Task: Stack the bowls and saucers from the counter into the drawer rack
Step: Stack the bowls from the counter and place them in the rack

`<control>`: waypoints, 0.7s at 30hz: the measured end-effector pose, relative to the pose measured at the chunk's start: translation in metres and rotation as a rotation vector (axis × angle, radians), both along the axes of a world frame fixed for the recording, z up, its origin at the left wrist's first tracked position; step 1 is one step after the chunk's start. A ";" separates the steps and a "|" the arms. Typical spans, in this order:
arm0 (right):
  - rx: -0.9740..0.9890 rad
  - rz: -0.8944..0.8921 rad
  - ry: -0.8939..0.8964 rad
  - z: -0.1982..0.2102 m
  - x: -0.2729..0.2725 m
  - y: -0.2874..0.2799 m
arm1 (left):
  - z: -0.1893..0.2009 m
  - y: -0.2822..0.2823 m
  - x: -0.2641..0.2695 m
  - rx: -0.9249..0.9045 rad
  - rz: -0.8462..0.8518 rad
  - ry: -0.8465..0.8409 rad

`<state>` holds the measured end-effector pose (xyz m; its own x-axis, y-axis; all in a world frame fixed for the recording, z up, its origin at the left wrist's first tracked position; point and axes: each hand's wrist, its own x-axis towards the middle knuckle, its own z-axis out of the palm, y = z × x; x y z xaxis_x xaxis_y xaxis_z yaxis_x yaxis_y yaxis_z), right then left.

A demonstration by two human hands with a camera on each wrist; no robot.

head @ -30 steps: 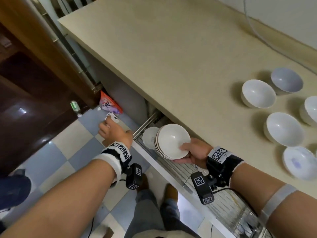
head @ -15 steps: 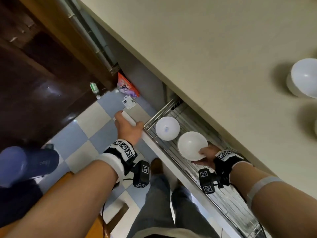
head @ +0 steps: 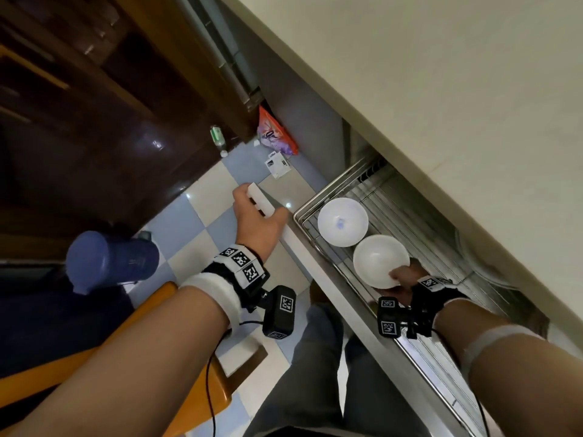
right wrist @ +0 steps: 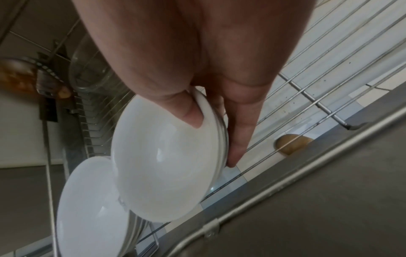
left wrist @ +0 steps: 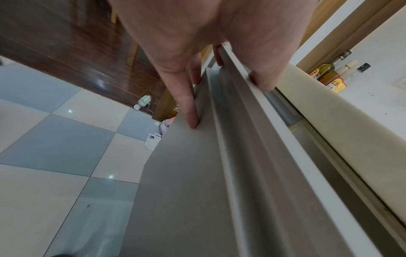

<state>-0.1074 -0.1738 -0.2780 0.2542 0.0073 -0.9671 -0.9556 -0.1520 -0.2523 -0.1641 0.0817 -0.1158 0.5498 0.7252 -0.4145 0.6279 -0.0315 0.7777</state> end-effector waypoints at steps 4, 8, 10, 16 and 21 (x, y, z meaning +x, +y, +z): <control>-0.056 0.149 -0.013 -0.008 0.005 0.002 | -0.003 0.003 -0.001 -0.024 0.008 0.013; -0.124 0.257 0.018 0.023 0.010 0.000 | -0.001 0.008 0.001 -0.036 -0.020 0.082; -0.209 0.419 -0.041 0.051 0.014 -0.004 | 0.009 0.009 0.003 -0.066 -0.038 0.135; -0.132 0.557 -0.166 0.160 0.022 -0.006 | 0.068 0.011 0.043 0.263 -0.170 0.426; 0.156 0.256 -0.240 0.244 0.018 -0.016 | 0.133 -0.028 0.117 0.309 -0.549 0.143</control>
<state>-0.0891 -0.1902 -0.0336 0.4444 0.2428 -0.8623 -0.8024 -0.3202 -0.5037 -0.0474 0.0541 0.0172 0.8298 0.4513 -0.3283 0.5531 -0.5867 0.5915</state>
